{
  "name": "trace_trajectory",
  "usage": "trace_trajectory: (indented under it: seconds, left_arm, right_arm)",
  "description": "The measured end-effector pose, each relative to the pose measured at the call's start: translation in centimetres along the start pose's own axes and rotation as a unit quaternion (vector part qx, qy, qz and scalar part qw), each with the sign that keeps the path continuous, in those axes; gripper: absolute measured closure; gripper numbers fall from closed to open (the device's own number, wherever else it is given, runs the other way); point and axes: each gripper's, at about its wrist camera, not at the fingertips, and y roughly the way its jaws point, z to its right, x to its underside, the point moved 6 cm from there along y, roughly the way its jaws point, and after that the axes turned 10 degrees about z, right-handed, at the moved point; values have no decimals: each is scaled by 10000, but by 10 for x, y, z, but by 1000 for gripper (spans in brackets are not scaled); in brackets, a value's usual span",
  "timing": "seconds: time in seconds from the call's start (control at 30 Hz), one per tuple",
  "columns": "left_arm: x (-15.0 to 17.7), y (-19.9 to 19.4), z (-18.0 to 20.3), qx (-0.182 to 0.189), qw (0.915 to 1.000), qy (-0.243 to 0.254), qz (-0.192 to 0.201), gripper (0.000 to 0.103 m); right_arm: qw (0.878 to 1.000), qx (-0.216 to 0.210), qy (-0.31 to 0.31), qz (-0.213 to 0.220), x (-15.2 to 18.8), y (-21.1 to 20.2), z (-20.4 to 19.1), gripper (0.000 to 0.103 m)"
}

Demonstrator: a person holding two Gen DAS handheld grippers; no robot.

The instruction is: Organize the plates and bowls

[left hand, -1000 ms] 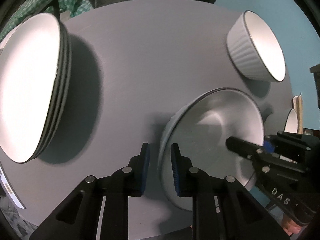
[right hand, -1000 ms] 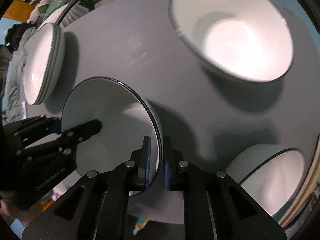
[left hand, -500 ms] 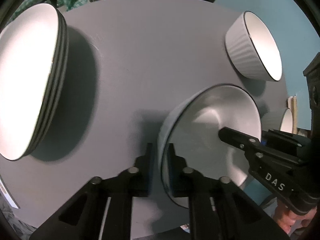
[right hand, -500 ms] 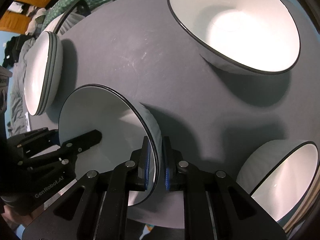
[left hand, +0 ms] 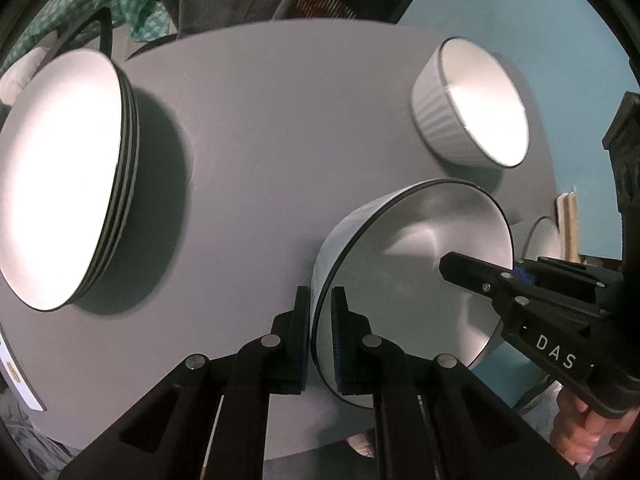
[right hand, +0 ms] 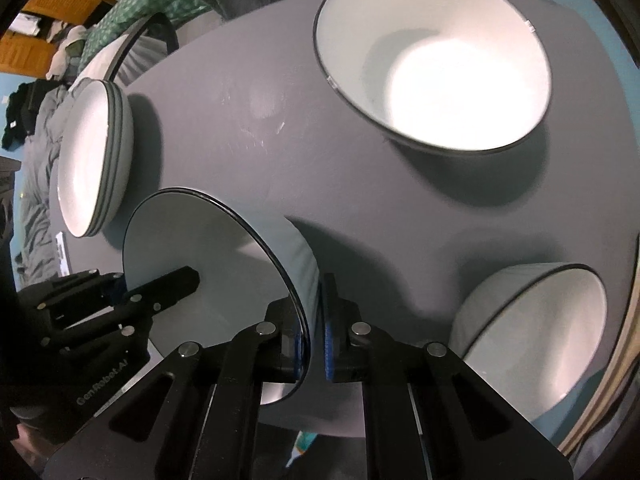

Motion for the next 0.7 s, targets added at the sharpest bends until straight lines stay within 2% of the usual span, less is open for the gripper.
trace_trajectory:
  seconds: [0.17,0.2,0.33,0.4,0.7]
  left_arm:
    - [-6,-23,21,46,9996,145,223,94]
    - [-5,-31,10,69,9995,173,261,94]
    - [-31,-36,22,172,9987,247,415,94]
    - [-43,-40,15,188,9982,304,491,94]
    - [-92,-36,31,111,9968,453,642,94]
  right_arm:
    - [9999,76,-56,142,-4,-29,7,96]
    - [9998,88,-66,188,-6,-34,9,96]
    - [9994,126,-35,320,-22,-49,16,96]
    - [9992,136,0,375,-31,-54,22,96]
    - [9982,253,14,537,-66,-65,47,96]
